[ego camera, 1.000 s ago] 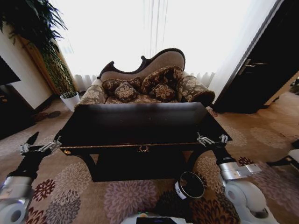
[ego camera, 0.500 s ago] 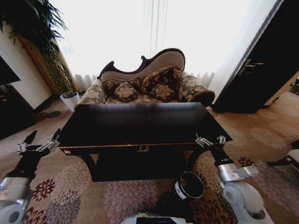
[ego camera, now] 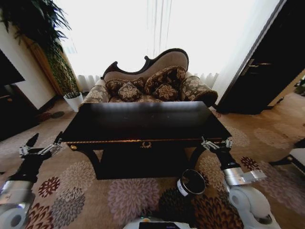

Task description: Move to the front of the table and place the trash on the table into the trash bin.

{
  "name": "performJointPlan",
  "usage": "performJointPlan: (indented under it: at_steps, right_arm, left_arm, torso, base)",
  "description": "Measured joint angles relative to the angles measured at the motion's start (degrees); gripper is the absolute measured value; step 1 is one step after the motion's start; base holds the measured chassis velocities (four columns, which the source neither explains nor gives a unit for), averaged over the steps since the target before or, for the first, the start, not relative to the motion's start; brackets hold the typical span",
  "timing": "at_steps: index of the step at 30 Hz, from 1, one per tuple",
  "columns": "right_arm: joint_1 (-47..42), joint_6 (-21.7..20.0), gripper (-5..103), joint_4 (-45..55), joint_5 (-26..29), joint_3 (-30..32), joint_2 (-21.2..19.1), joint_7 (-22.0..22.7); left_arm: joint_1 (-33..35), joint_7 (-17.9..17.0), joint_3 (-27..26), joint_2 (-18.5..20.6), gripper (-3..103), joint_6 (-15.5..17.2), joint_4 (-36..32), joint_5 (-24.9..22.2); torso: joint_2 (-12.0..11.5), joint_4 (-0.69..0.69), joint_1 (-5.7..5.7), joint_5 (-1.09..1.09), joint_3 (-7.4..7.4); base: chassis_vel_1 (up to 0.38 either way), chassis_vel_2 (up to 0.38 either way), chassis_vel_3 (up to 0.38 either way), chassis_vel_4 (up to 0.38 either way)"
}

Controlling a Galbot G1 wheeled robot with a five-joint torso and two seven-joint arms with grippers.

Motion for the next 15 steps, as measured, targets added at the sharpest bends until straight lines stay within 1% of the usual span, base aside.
performJointPlan:
  at_steps: [15]
  right_arm:
    - [-0.3,0.8,100,-0.2,0.3,0.2,0.4,-1.7]
  left_arm:
    - [0.1,0.1,0.1,0.0,100,-0.1,0.0,0.0]
  torso:
    - [0.0,0.0,0.03,0.0,0.01]
  base:
    - [0.165,-0.172,-0.161,0.168]
